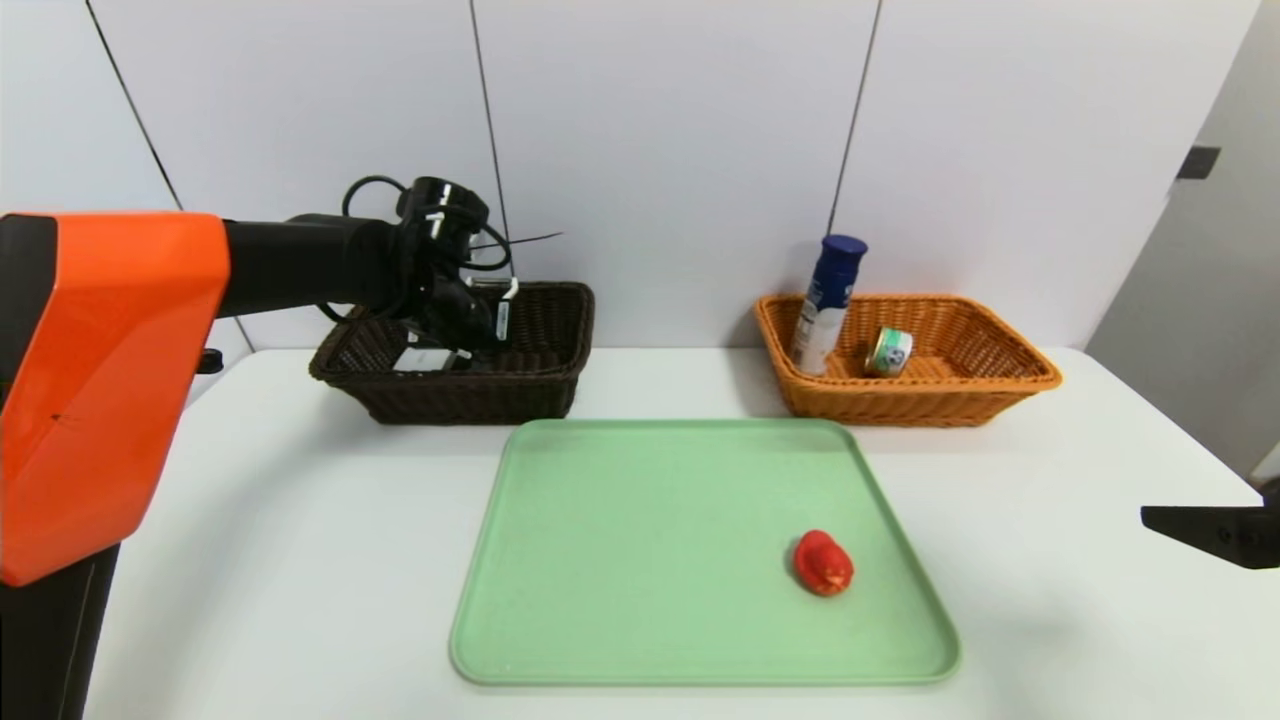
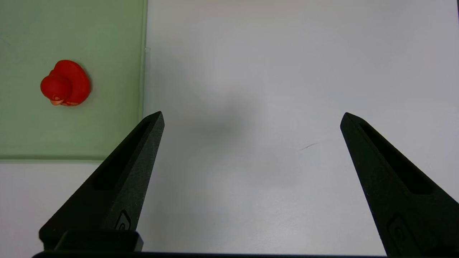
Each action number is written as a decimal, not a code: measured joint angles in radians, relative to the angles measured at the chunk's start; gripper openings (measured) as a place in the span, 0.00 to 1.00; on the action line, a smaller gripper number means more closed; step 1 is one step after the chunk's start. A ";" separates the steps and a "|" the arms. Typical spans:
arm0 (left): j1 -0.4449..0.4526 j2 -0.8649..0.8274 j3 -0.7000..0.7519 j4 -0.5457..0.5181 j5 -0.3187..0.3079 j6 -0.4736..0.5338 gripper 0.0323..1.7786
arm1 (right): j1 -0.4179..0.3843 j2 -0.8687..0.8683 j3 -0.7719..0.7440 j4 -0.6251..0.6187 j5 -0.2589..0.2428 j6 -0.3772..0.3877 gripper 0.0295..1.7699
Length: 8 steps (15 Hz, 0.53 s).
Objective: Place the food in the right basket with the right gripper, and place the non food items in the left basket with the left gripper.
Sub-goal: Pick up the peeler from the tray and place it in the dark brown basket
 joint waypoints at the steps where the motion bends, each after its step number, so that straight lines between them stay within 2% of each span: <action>1: 0.002 0.006 0.000 -0.001 0.000 -0.002 0.23 | 0.000 0.001 0.000 0.000 0.000 0.000 0.96; 4: 0.003 0.008 0.000 0.005 0.005 -0.003 0.47 | 0.000 0.002 -0.001 0.002 0.000 0.000 0.96; 6: -0.002 -0.019 0.003 0.008 0.011 0.002 0.58 | 0.000 0.002 0.000 0.002 0.000 0.000 0.96; 8: -0.016 -0.066 0.004 0.007 0.057 0.022 0.67 | 0.000 0.003 0.002 0.002 0.000 0.000 0.96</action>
